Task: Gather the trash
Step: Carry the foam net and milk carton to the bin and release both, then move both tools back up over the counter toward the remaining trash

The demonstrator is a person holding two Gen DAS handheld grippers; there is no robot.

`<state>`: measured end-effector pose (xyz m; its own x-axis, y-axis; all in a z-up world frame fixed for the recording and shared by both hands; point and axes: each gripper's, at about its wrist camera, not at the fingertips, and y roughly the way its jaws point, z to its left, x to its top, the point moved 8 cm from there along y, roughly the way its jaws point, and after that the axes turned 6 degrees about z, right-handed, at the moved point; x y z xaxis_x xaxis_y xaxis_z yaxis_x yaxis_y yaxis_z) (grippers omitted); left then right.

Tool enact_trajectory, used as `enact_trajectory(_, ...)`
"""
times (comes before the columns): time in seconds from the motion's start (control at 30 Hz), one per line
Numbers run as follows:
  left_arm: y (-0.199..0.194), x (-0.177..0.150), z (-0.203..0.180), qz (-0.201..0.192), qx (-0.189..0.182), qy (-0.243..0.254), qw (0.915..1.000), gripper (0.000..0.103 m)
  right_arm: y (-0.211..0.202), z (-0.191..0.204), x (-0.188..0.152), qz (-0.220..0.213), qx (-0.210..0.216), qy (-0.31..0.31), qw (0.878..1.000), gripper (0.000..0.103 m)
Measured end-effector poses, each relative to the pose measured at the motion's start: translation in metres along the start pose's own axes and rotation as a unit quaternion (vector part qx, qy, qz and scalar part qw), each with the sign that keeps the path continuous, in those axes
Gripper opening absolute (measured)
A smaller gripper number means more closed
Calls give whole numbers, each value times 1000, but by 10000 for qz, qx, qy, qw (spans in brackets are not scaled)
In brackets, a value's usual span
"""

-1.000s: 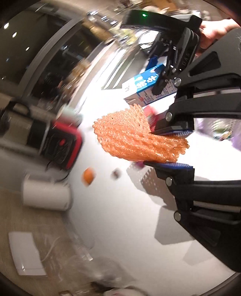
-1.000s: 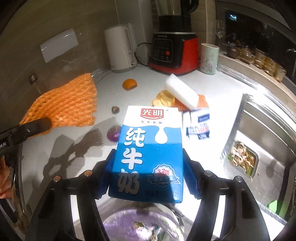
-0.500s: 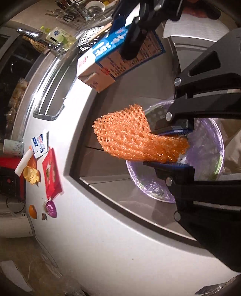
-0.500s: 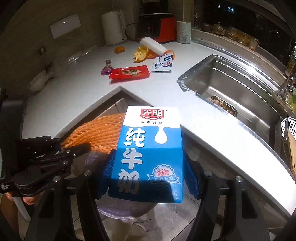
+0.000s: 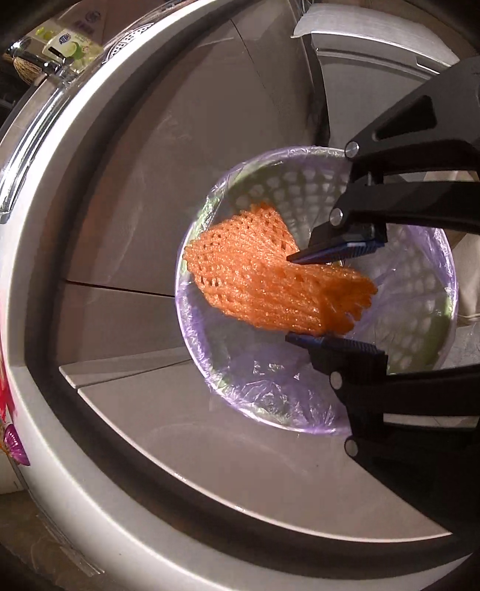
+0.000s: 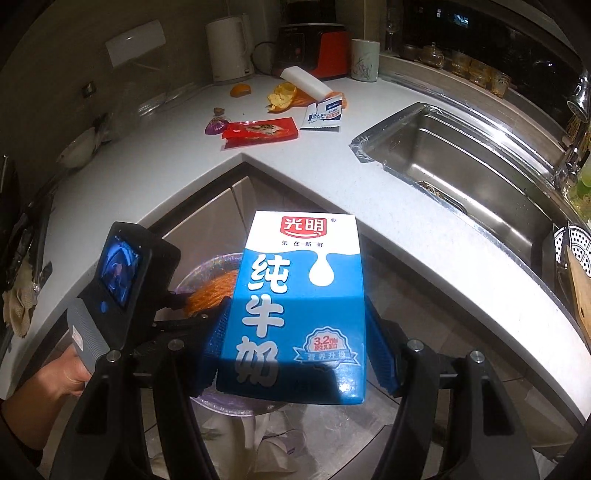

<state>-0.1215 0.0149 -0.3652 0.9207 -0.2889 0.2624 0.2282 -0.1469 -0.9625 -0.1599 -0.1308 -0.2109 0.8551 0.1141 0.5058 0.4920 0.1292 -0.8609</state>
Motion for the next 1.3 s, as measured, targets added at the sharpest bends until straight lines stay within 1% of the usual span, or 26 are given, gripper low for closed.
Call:
enact_trajectory(0.1, -2, 1, 3, -28, -44, -51, 10000, 49, 1, 1, -1, 12, -18, -33, 10000, 67)
enact_trajectory(0.17, -9, 2, 3, -119, -23, -31, 9999, 58, 2, 2, 0, 14, 4, -20, 10000, 67)
enact_trajectory(0.2, -13, 3, 2, -168, -8, -3, 9999, 61, 2, 3, 1, 6, 7, -19, 10000, 67)
enact_trajectory(0.27, -20, 7, 0, -260, 29, 45, 9996, 70, 2, 4, 2, -11, 21, -23, 10000, 67)
enact_trajectory(0.33, -27, 11, -2, -342, 35, 85, 9994, 74, 2, 5, 4, -36, 26, -41, 10000, 67)
enact_trajectory(0.4, -37, 13, -3, -397, -8, 88, 9992, 74, 4, 5, 4, -36, 19, -71, 10000, 67)
enact_trajectory(0.47, -49, 15, -2, -488, -57, 76, 9988, 77, 8, 5, 3, -9, 35, -69, 10000, 67)
enact_trajectory(0.57, -74, 18, 4, -689, -12, 66, 9976, 79, 18, 5, -1, 45, 74, -80, 9999, 67)
enact_trajectory(0.7, -102, 21, 13, -895, 89, -7, 9959, 81, 49, 6, -13, 295, 174, -108, 9994, 67)
enact_trajectory(0.77, -116, 23, 18, -1004, 196, -49, 9947, 83, 68, 9, -21, 446, 273, -104, 9986, 67)
enact_trajectory(0.97, -140, 34, 38, -1163, 436, -190, 9921, 84, 113, 36, -36, 813, 646, -288, 9942, 69)
enact_trajectory(1.0, -142, 35, 40, -1182, 464, -212, 9917, 84, 119, 41, -38, 899, 701, -360, 9928, 72)
enact_trajectory(1.03, -145, 36, 42, -1199, 486, -240, 9913, 84, 125, 43, -39, 977, 670, -414, 9921, 81)
enact_trajectory(1.07, -147, 38, 44, -1209, 508, -269, 9910, 84, 127, 45, -39, 993, 618, -453, 9921, 85)
enact_trajectory(1.17, -151, 47, 47, -1244, 573, -314, 9901, 85, 124, 44, -32, 957, 563, -462, 9927, 90)
enact_trajectory(1.3, -155, 61, 51, -1293, 596, -338, 9892, 85, 102, 35, -11, 709, 547, -347, 9954, 92)
